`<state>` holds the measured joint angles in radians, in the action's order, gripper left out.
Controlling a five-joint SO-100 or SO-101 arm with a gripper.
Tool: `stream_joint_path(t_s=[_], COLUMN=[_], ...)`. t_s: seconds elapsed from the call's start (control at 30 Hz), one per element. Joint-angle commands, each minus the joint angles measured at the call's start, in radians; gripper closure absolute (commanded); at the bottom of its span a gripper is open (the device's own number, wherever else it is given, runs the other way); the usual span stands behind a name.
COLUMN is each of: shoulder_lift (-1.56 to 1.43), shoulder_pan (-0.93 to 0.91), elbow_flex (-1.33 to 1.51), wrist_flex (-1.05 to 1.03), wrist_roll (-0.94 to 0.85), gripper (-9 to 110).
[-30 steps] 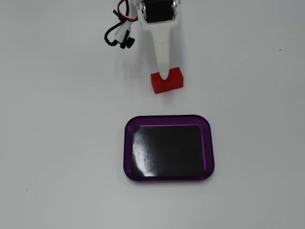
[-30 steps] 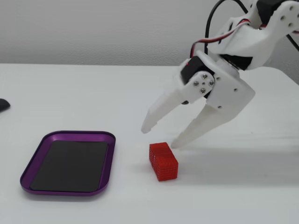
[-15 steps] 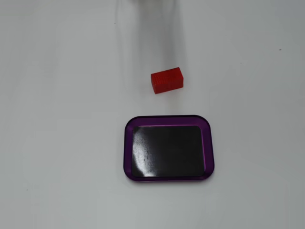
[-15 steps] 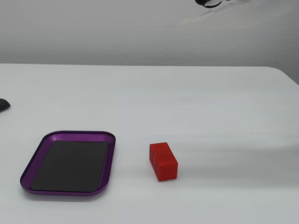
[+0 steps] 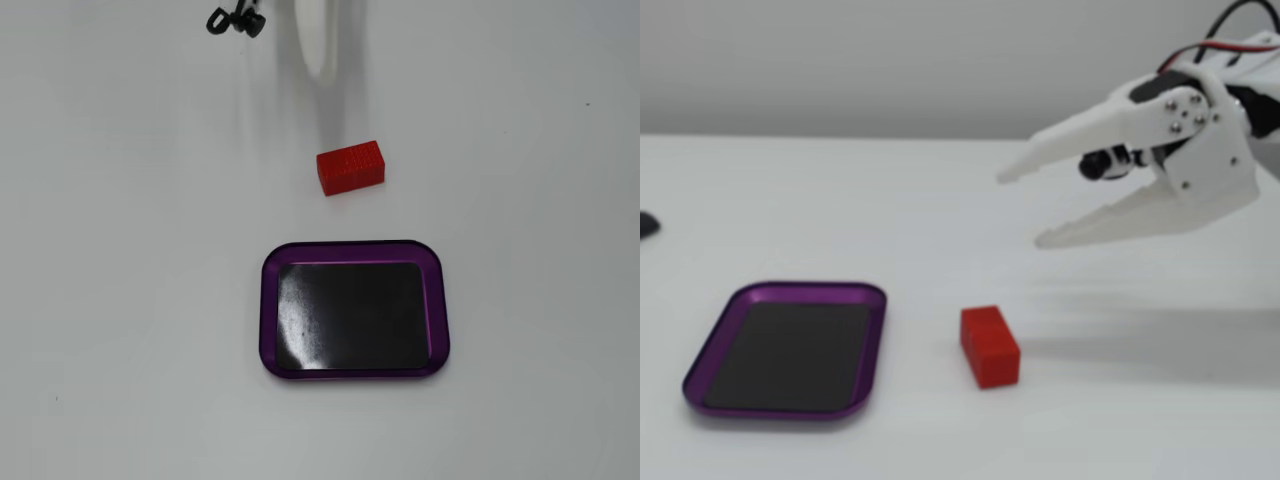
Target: Remove the cube from the box.
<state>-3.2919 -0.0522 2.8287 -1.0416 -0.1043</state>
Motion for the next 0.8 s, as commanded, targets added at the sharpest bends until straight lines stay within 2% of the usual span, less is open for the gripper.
stream_joint_path(t_s=[0.0,0.13,0.27,0.77], shoulder_lift=[-0.028,-0.028,-0.028,-0.028], shoulder_pan=[-0.008,-0.008,-0.008,-0.008], elbow_flex=[0.051,0.057,0.057,0.058], wrist_flex=[0.015,0.015,0.012,0.015], wrist_roll=[0.005,0.006,0.006,-0.006], gripper=[86,87,102,102])
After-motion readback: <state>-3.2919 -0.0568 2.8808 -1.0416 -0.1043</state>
